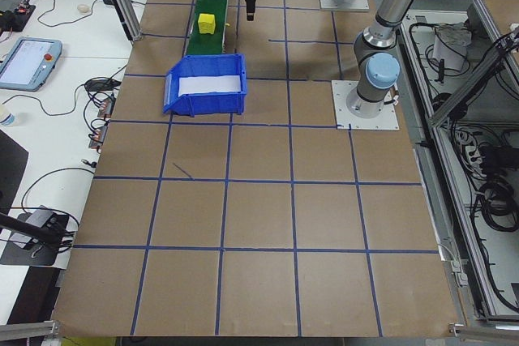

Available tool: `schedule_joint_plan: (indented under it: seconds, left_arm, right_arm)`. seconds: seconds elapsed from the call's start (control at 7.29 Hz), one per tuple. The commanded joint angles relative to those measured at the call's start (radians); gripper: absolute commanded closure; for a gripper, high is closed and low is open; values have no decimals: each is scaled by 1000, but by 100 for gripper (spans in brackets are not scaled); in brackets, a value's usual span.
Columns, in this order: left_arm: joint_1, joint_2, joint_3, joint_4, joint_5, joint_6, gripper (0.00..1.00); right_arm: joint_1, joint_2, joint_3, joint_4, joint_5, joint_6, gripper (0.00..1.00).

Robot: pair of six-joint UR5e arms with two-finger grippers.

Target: Move block left to right into plate

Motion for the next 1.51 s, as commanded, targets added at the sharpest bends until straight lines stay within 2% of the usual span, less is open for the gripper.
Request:
schedule_joint_plan:
  seconds: [0.0,0.14,0.41,0.69,0.96,1.24,1.37]
  left_arm:
    - [19,3,-1,2,-14,10,0]
    - [22,3,-1,2,-15,10,0]
    - [25,3,-1,2,-14,18,0]
    - [27,3,-2,5,-12,27,0]
    - [27,3,-1,6,-14,27,0]
    - [23,5,-3,-9,-8,26,0]
    - [22,5,-3,-9,-9,26,0]
  right_arm:
    - [-76,-46,-22,11,-112,-287,55]
    - [-179,-100,-11,61,-115,-472,56]
    - [-376,-157,32,86,-187,-812,57]
    - [-550,-148,76,76,-189,-1015,58]
    - [-676,-119,127,56,-201,-1104,58]
    - [-867,-88,124,37,-210,-1335,55]
    - [-926,-71,124,7,-213,-1373,55]
